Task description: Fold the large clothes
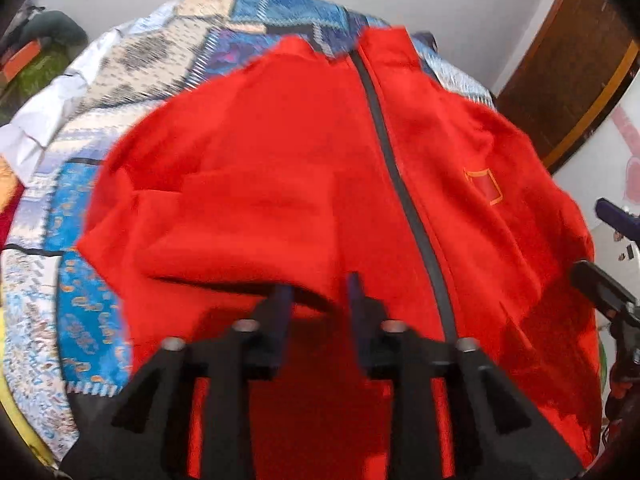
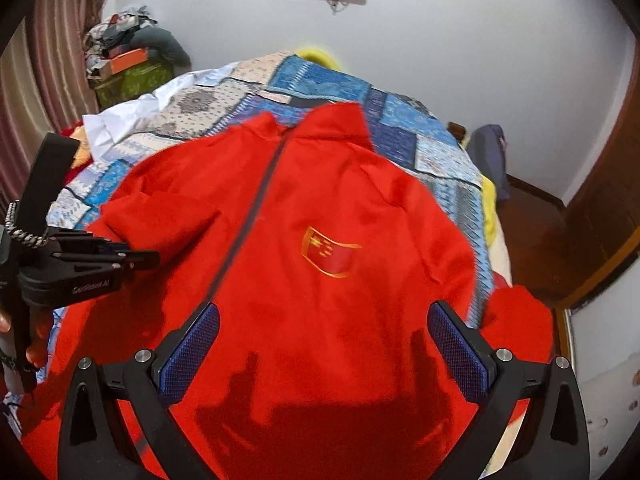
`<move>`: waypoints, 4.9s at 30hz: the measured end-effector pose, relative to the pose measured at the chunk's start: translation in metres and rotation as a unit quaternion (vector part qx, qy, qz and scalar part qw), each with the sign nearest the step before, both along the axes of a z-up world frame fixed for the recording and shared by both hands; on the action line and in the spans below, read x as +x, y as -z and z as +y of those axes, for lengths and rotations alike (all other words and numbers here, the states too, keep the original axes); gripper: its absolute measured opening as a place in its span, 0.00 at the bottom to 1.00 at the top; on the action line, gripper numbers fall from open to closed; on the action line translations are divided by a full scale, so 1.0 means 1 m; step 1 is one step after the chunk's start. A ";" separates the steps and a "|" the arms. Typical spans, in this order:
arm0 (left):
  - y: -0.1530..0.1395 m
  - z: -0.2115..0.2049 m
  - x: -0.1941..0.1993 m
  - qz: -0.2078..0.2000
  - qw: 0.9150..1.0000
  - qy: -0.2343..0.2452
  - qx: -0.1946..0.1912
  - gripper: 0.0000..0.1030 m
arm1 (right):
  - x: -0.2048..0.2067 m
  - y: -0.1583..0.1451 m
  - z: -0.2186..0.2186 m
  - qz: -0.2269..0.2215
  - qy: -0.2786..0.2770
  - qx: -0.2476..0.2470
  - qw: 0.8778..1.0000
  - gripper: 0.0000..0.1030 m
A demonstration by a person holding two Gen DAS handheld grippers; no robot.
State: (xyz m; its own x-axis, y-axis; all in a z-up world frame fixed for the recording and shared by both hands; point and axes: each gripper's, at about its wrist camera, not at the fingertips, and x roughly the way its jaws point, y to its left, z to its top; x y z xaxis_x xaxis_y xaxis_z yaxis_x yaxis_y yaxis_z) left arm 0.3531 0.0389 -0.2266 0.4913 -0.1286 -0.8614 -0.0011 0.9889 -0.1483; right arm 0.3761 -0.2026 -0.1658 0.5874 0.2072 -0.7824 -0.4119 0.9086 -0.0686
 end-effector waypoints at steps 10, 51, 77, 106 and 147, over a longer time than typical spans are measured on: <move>-0.027 0.109 -0.052 -0.046 0.995 -0.091 0.021 0.72 | 0.006 -0.001 0.094 0.010 -0.063 0.002 0.998 1.00; 0.095 0.118 -0.023 0.080 0.989 -0.088 0.092 0.75 | 0.083 -0.052 0.063 -0.070 0.006 -0.017 0.997 0.07; 0.052 0.129 0.001 0.020 0.976 -0.156 0.148 0.08 | 0.078 -0.032 -0.054 -0.067 0.079 0.003 0.995 0.07; 0.080 0.142 -0.014 0.074 0.976 -0.152 0.140 0.12 | 0.066 0.050 -0.111 0.027 0.146 -0.102 0.984 0.86; 0.065 -0.012 0.078 0.048 0.994 -0.050 0.084 0.96 | 0.090 0.000 -0.320 0.002 0.341 0.103 0.934 0.04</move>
